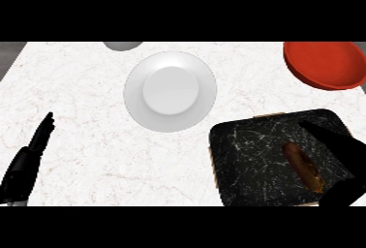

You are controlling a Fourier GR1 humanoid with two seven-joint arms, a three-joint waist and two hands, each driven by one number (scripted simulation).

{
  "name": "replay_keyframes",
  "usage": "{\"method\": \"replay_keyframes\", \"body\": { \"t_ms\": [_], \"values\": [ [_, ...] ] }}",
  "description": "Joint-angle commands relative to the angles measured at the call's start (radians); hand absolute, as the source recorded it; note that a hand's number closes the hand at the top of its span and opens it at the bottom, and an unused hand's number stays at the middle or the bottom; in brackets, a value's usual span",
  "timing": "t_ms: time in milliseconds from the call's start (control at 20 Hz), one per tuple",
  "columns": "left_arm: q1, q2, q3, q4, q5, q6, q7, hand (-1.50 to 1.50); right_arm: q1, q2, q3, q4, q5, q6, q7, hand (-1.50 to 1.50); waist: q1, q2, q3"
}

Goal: Pick the sweet potato from the tray and place it in the plate

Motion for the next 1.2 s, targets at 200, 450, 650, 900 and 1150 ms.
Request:
{"method": "replay_keyframes", "body": {
  "t_ms": [200, 450, 650, 900, 1150],
  "values": [
    [0.059, -0.047, 0.045, -0.037, -0.058, -0.038, -0.012, 0.00, -0.012, 0.083, -0.015, 0.126, 0.132, -0.032, -0.099, -1.50, 0.001, 0.000, 0.000],
    [-0.015, -0.072, 0.075, 0.012, -0.079, -0.088, 0.021, 0.00, 0.038, 0.097, -0.010, 0.131, 0.192, -0.031, -0.182, -1.50, -0.003, 0.000, 0.000],
    [0.035, -0.080, 0.079, -0.057, -0.111, -0.083, 0.016, 0.00, -0.031, 0.133, -0.059, 0.227, 0.171, -0.067, -0.265, 1.50, 0.002, 0.000, 0.000],
    [0.007, -0.108, 0.122, -0.010, -0.125, -0.116, -0.012, 0.00, -0.130, 0.149, -0.076, 0.305, 0.237, -0.045, -0.266, 1.50, 0.002, 0.000, 0.000],
    [-0.018, -0.099, 0.089, -0.015, -0.122, -0.125, -0.010, 0.00, -0.473, 0.144, -0.136, 0.690, 0.311, -0.141, -0.189, 1.50, 0.064, 0.015, 0.002]
  ]
}}
